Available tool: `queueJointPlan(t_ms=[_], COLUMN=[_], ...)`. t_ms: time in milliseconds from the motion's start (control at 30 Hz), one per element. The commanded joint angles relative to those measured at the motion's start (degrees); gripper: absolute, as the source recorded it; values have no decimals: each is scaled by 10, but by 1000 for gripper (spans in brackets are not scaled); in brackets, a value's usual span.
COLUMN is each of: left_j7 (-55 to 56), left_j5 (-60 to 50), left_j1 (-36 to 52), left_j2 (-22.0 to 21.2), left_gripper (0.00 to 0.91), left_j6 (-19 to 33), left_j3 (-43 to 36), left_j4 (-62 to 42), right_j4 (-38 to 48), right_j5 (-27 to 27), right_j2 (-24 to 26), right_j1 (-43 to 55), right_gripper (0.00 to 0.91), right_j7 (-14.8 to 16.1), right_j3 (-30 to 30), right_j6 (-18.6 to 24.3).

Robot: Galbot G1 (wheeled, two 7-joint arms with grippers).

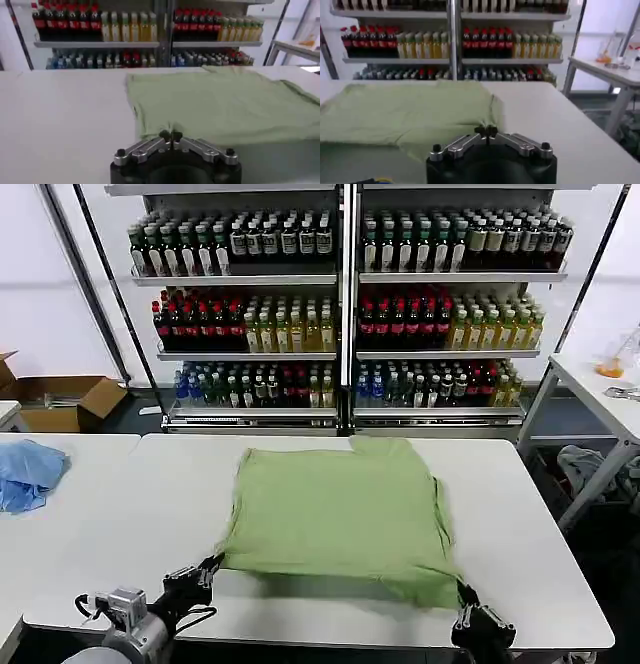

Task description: Fold and organize the clothes.

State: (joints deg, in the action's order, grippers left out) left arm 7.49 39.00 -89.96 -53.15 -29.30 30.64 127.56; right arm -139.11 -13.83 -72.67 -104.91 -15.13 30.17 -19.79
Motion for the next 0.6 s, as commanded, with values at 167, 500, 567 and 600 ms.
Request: queueJointPlan(t_ms=[167,500,567,600], left_j7=[1,1,1,2], left_j5=[7,-16,-21,-27], left_j1=[113,217,228,235], left_j2=[20,18,14,12], left_gripper=[20,20,20,20], left_j6=[9,14,18,21], left_j3=[-55,-140,-151,-157], left_j4=[-100,-187,-200,-208], right_j4=[94,195,206,220], right_j5=[-35,-52,-52,-50], right_j2=[49,97,101,104], right_j1=[142,272,284,300], right_gripper=[0,0,0,0], right_j7=[0,4,5,6], right_j3=[15,-15,-22,-30], right_j6=[-9,-51,-53,-55])
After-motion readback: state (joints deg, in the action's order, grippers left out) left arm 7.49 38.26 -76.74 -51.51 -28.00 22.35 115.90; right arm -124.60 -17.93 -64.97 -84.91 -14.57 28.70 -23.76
